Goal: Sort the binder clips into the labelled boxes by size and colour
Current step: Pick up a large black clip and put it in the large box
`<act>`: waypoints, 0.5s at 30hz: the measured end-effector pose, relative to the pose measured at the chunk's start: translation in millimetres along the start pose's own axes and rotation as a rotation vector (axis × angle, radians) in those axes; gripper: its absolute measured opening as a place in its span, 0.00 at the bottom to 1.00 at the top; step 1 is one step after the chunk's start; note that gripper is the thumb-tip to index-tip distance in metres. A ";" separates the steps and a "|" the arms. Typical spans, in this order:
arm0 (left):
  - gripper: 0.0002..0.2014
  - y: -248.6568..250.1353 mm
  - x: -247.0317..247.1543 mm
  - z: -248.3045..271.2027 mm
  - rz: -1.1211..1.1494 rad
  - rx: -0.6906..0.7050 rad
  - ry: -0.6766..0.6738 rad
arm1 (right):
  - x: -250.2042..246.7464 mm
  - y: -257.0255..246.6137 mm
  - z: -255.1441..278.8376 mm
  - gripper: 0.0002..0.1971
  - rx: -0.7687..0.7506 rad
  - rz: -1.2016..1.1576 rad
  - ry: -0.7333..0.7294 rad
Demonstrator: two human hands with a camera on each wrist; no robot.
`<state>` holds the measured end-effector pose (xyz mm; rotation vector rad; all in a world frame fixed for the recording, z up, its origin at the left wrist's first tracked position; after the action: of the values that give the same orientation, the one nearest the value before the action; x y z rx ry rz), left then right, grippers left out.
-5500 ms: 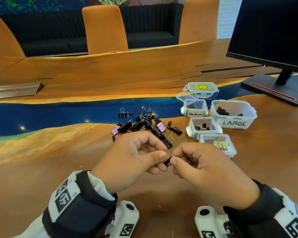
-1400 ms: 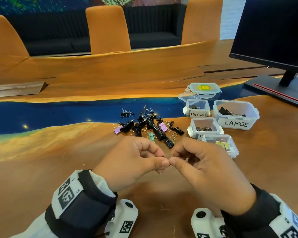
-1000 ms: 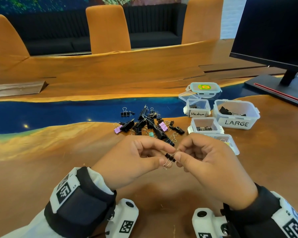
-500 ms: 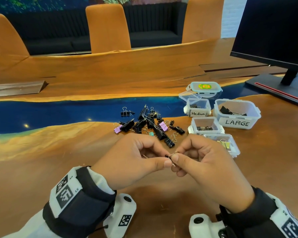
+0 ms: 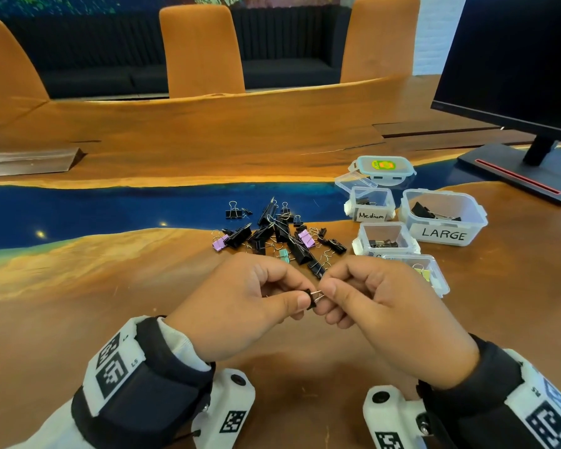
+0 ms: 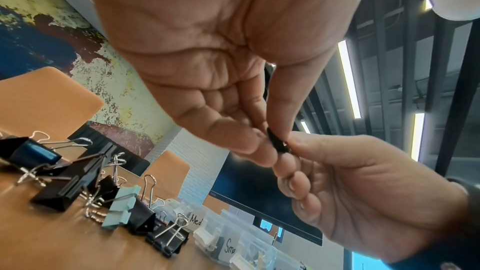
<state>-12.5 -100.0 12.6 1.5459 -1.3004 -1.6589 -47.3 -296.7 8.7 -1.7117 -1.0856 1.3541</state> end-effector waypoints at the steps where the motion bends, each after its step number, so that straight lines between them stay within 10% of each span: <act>1: 0.05 -0.4 -0.5 -0.2 0.007 -0.005 0.000 | -0.7 -1.5 -1.7 0.08 -0.012 0.018 -0.010; 9: 0.11 -7.0 -6.7 -0.1 0.085 -0.044 0.067 | -32.2 -26.5 -41.9 0.07 -0.229 0.423 0.008; 15: 0.09 -12.3 -16.2 0.1 0.083 -0.059 0.121 | -88.1 -3.9 -121.8 0.08 0.000 0.865 0.053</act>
<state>-6.3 -81.0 8.9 1.5129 -1.2250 -1.5150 61.4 -377.5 74.0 -2.3189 -0.2782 1.7707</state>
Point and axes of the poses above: each hand's wrist, its own z-axis away from the middle knuckle, its own x-axis out of the palm, y = z × x, the point moved 2 cm from there along -z, towards the middle knuckle, and after that the axes turned 15 degrees about y, right-handed, at the moved point
